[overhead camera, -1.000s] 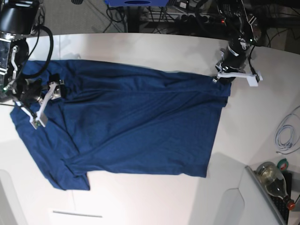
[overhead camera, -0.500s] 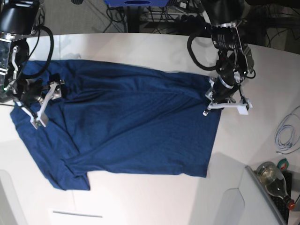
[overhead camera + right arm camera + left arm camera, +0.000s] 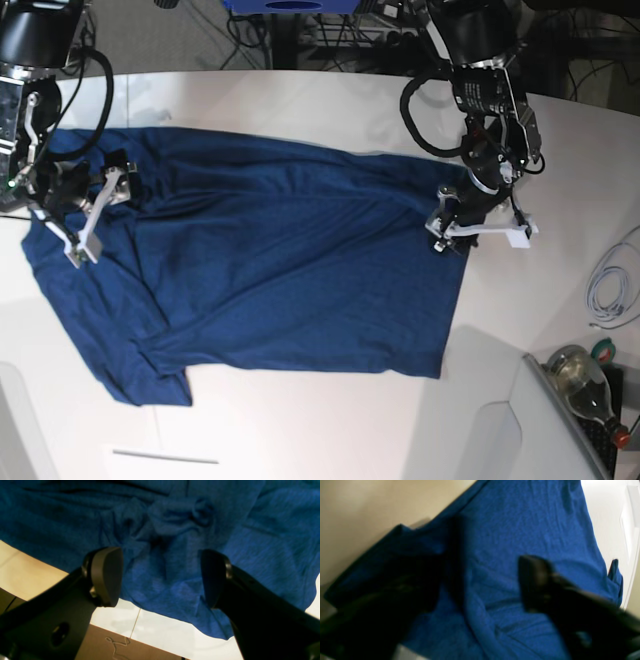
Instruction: Layout the t-shirt on the table in an organized manner, then fold the t-shirt properly
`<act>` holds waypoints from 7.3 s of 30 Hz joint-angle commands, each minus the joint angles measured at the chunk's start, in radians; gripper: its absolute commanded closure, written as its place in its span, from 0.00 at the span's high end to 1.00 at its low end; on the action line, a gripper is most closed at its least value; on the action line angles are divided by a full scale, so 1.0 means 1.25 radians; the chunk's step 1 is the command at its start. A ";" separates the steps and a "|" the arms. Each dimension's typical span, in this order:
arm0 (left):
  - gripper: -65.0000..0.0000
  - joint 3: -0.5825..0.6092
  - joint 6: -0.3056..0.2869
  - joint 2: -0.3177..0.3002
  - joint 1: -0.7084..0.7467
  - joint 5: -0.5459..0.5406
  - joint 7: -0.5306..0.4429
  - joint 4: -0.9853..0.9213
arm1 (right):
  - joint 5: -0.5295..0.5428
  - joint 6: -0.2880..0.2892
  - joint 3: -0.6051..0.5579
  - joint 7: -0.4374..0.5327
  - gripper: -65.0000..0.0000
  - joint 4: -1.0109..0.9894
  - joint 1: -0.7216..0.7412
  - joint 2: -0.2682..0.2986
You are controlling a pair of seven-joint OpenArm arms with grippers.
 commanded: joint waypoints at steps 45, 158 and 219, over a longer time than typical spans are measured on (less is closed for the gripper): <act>0.00 0.072 -0.104 -0.093 0.116 -0.004 -0.236 -0.110 | 0.011 0.091 0.708 -0.124 0.71 -0.224 0.047 -0.045; 0.00 0.201 0.004 -0.117 0.036 -0.005 0.117 0.357 | 0.012 0.091 0.450 -0.255 0.00 0.031 0.238 0.140; 0.00 0.141 0.002 -0.151 0.474 -0.003 -0.066 0.331 | 0.007 0.091 0.452 -0.019 0.00 -0.001 -0.168 -0.013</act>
